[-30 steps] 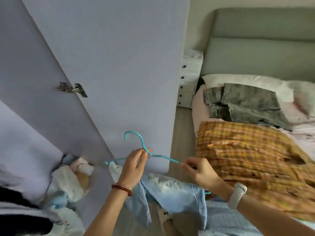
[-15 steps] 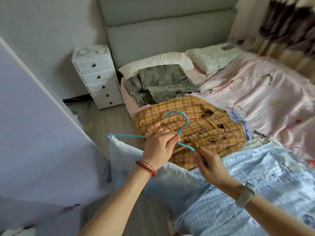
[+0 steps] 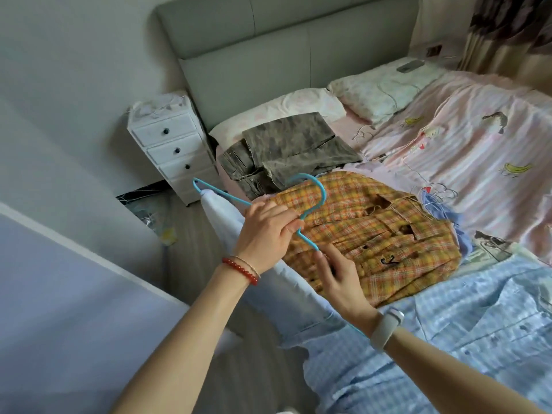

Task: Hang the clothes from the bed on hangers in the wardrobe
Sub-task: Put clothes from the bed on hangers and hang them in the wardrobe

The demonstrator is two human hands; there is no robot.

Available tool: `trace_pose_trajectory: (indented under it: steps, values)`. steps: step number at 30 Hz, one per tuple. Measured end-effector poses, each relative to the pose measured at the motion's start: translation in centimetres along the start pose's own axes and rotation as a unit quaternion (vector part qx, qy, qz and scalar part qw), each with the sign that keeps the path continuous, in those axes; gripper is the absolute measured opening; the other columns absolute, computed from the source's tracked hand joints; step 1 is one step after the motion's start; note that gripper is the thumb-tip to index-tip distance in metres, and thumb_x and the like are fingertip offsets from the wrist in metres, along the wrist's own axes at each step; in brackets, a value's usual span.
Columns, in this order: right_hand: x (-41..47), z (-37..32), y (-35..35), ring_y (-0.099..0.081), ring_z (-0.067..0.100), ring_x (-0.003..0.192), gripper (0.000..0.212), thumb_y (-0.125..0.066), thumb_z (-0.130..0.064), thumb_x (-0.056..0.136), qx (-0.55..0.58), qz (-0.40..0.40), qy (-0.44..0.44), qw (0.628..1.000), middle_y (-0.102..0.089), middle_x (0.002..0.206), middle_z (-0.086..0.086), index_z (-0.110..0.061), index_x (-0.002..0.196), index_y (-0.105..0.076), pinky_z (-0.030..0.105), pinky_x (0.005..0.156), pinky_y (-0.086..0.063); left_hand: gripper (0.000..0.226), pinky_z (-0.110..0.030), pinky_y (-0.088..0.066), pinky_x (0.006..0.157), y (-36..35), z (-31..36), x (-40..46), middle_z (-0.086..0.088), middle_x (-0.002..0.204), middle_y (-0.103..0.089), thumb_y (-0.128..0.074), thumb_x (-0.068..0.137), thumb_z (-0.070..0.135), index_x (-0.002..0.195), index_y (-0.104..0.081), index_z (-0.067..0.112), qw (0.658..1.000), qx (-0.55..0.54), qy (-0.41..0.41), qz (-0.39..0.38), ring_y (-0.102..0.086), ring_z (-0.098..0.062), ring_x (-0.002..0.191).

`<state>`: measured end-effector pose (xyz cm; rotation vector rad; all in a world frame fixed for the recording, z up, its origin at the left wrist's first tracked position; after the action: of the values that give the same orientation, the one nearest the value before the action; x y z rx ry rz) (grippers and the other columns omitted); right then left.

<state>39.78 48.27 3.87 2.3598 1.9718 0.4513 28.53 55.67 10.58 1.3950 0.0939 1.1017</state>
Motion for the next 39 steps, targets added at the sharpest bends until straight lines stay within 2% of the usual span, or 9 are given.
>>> trace_pose_trajectory:
  steps: [8,11,13,15,20,28,32,36,39]
  values:
    - [11.4,-4.0,-8.3,-0.049,0.008,0.058,0.029,-0.044,-0.019,0.094,0.022,0.016,0.04,0.999,-0.059,0.065,0.005,0.001,0.08,-0.06,0.018,0.056,-0.037,0.038,-0.033,-0.032,0.084,5.5,-11.7,4.8,0.002,0.079,-0.068,-0.04,0.091,0.028,0.075,-0.071,0.013,0.989,0.053,0.078,0.111,-0.05,-0.016,0.091]
    - [15.8,-4.9,-10.8,-0.053,0.014,0.058,0.029,-0.041,-0.028,0.09,0.028,0.025,0.042,0.998,-0.061,0.063,0.01,-0.014,0.07,-0.056,0.025,0.056,-0.036,0.039,-0.04,-0.032,0.095,6.9,-15.7,6.9,-0.007,0.109,-0.066,-0.041,0.089,0.034,0.097,-0.072,0.012,0.979,0.073,0.113,0.152,-0.045,-0.025,0.113]
    - [18.8,-5.8,-11.9,-0.06,0.021,0.059,0.026,-0.043,-0.027,0.092,0.045,0.026,0.038,0.998,-0.055,0.054,-0.006,-0.02,0.07,-0.055,0.022,0.053,-0.035,0.049,-0.043,-0.028,0.102,7.5,-17.8,8.4,-0.015,0.128,-0.055,-0.04,0.087,0.04,0.121,-0.06,0.011,0.973,0.072,0.16,0.151,-0.041,-0.036,0.123]
    - [21.9,-7.2,-12.4,-0.052,0.004,0.053,0.026,-0.046,-0.016,0.094,0.057,0.041,0.052,0.996,-0.047,0.051,-0.011,-0.009,0.073,-0.059,0.017,0.052,-0.034,0.06,-0.043,-0.021,0.108,7.6,-19.7,9.7,-0.017,0.14,-0.042,-0.038,0.085,0.046,0.135,-0.045,0.012,0.966,0.051,0.214,0.132,-0.033,-0.036,0.131]
    - [31.4,-9.5,-11.1,-0.035,0.003,0.041,0.031,-0.045,-0.01,0.093,0.115,0.09,0.047,0.988,-0.039,0.04,-0.012,-0.018,0.064,-0.055,0.019,0.049,-0.03,0.062,-0.051,-0.018,0.111,6.7,-23.6,15.5,-0.011,0.153,-0.019,-0.039,0.09,0.04,0.145,-0.024,0.014,0.959,0.009,0.265,0.097,-0.016,-0.029,0.14]
    - [47.5,-2.8,-2.3,-0.029,0.003,0.035,0.028,-0.043,-0.01,0.092,0.128,0.156,-0.009,0.979,-0.034,0.034,-0.012,-0.017,0.068,-0.057,0.014,0.039,-0.026,0.054,-0.05,-0.013,0.111,-5.0,-29.7,27.0,-0.006,0.155,-0.006,-0.036,0.097,0.033,0.146,-0.017,0.022,0.957,0.014,0.289,-0.03,-0.006,-0.023,0.142]
    - [54.4,8.0,2.4,-0.037,0.0,0.038,0.022,-0.049,-0.015,0.091,0.079,0.206,-0.066,0.973,-0.046,0.045,-0.015,-0.021,0.072,-0.058,0.013,0.043,-0.03,0.054,-0.049,-0.012,0.112,-16.6,-32.7,29.3,-0.003,0.156,0.0,-0.034,0.098,0.034,0.147,-0.013,0.022,0.935,-0.007,0.325,-0.144,-0.003,-0.023,0.142]
    - [58.5,19.9,7.1,-0.046,-0.002,0.05,0.011,-0.053,-0.016,0.088,0.02,0.268,-0.132,0.954,-0.055,0.072,0.006,-0.007,0.082,-0.058,0.016,0.052,-0.038,0.057,-0.05,-0.017,0.112,-28.7,-35.0,27.6,-0.003,0.156,0.003,-0.03,0.098,0.037,0.148,-0.005,0.023,0.894,-0.01,0.357,-0.272,-0.004,-0.025,0.142]
    - [61.1,27.3,11.2,-0.053,0.01,0.064,0.031,-0.047,-0.023,0.079,-0.049,0.299,-0.164,0.939,-0.06,0.079,0.015,-0.001,0.097,-0.061,0.028,0.068,-0.042,0.058,-0.05,-0.016,0.112,-35.7,-35.2,25.5,-0.003,0.156,0.009,-0.028,0.099,0.038,0.147,0.002,0.025,0.858,-0.006,0.363,-0.363,0.001,-0.027,0.143]
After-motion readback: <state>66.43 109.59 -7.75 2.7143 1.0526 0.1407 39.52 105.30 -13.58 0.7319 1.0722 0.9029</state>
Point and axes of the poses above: each hand's wrist, its own x-axis towards the middle knuckle, its own y-axis out of the back of the hand, z = x × y, the point moved 5 cm from there along x, towards the middle knuckle
